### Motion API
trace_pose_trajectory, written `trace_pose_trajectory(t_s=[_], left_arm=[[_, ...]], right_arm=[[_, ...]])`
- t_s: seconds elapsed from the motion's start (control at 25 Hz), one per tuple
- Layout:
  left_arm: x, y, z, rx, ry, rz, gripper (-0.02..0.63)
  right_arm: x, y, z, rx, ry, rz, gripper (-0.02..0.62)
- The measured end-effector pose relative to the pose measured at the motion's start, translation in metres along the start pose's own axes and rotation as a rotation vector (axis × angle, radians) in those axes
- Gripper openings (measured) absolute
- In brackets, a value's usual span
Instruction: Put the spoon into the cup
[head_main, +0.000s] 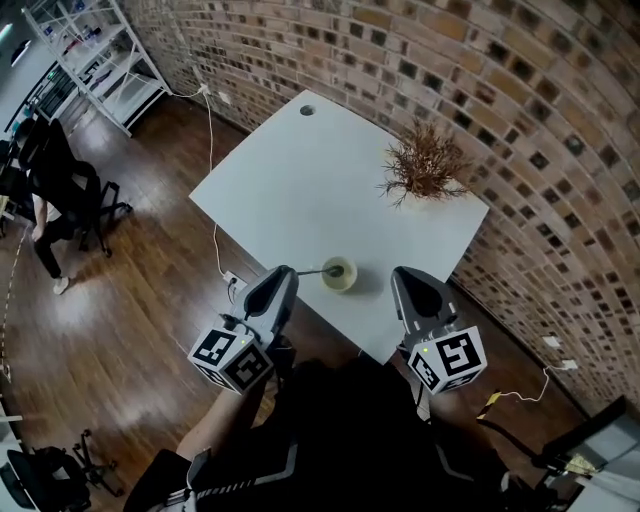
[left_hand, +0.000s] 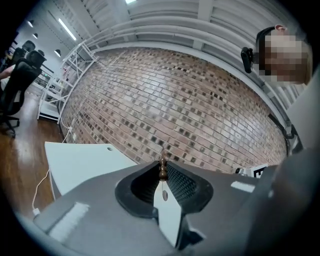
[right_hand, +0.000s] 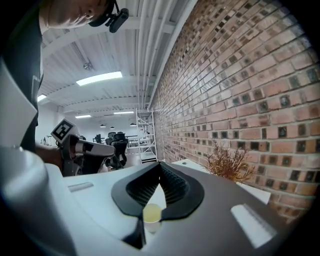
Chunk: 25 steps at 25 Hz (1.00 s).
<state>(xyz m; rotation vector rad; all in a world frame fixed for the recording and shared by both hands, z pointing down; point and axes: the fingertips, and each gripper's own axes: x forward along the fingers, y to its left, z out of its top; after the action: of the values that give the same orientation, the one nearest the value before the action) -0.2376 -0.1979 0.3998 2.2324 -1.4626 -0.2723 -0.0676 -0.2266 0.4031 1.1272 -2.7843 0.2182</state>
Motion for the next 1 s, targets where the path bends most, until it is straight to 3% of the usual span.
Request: trace_pose_trajectory(t_s=[0.2, 0.32, 0.48, 0.64, 0.76, 1.0], left_arm=[[0.021, 0.013, -0.019, 0.036, 0.070, 0.034, 0.040], [0.031, 0.016, -0.021, 0.054, 0.099, 0.043, 0.040], [0.039, 0.028, -0.023, 0.020, 0.121, -0.008, 0.040], [0.051, 0.037, -0.025, 0.028, 0.148, -0.078, 0.040], [0.057, 0.052, -0.041, -0.009, 0.195, -0.082, 0.040], [0.070, 0.066, -0.073, 0.019, 0.294, -0.119, 0.040]], right_arm=[[0.000, -0.013, 0.001, 0.050, -0.028, 0.045, 0.006], [0.002, -0.026, 0.004, 0.064, -0.024, 0.028, 0.006], [0.015, -0.028, 0.009, 0.018, -0.016, -0.025, 0.006], [0.023, -0.033, 0.007, 0.077, -0.028, -0.121, 0.006], [0.026, -0.036, -0.004, 0.072, 0.006, -0.169, 0.006], [0.033, -0.028, -0.022, 0.103, 0.019, -0.170, 0.006]])
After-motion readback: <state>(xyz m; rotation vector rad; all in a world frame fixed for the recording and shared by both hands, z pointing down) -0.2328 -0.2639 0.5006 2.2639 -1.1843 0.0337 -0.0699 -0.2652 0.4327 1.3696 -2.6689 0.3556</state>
